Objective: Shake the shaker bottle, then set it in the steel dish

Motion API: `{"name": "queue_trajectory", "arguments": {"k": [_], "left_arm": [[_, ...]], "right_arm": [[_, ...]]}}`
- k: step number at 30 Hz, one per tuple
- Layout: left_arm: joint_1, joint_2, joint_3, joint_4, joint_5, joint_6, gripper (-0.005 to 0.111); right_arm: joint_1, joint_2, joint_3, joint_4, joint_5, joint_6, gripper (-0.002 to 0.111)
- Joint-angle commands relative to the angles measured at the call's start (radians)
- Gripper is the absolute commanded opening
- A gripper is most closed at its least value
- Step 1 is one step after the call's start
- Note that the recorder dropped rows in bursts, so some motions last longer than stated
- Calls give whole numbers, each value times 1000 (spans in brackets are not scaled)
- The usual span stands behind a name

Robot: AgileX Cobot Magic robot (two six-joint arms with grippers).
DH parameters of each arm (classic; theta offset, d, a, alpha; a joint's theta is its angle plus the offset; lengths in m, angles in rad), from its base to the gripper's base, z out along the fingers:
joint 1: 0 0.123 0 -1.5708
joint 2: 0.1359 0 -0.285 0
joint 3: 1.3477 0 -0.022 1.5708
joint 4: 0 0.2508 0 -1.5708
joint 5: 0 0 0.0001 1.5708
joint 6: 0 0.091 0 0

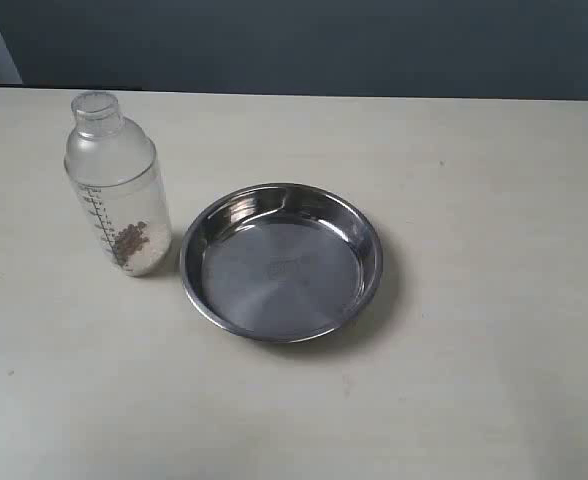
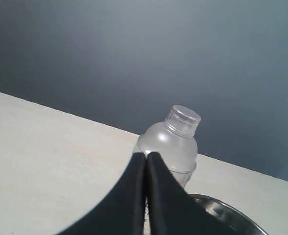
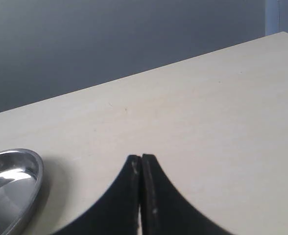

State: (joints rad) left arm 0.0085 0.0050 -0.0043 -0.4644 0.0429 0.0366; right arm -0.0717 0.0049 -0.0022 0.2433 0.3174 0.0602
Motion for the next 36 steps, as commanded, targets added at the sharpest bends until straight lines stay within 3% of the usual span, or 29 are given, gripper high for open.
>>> {"name": "queue_trajectory", "arguments": {"k": [1, 16, 19, 22, 28, 32, 34, 36], "left_arm": [[2, -5, 4, -14, 10, -3, 0], [-2, -5, 2, -17, -35, -37, 0], [-2, 11, -81, -16, -69, -37, 0], [-2, 125, -167, 23, -116, -37, 0], [-2, 472, -368, 307, -292, -87, 1], [-2, 736, -499, 714, -431, -343, 23], [-2, 856, -552, 940, -566, -476, 46], [-2, 955, -601, 1031, -652, -525, 68]], "right_arm": [[2, -5, 2, -2, -10, -4, -1], [2, -5, 2, -2, -10, -4, -1], [2, -5, 2, -2, -10, -4, -1], [2, -5, 2, -2, -10, -4, -1], [2, -5, 2, -2, -10, -4, -1], [2, -5, 2, -2, -10, -4, -1], [2, -5, 2, -2, -10, -4, -1], [2, -5, 2, -2, -10, -4, -1]]}}
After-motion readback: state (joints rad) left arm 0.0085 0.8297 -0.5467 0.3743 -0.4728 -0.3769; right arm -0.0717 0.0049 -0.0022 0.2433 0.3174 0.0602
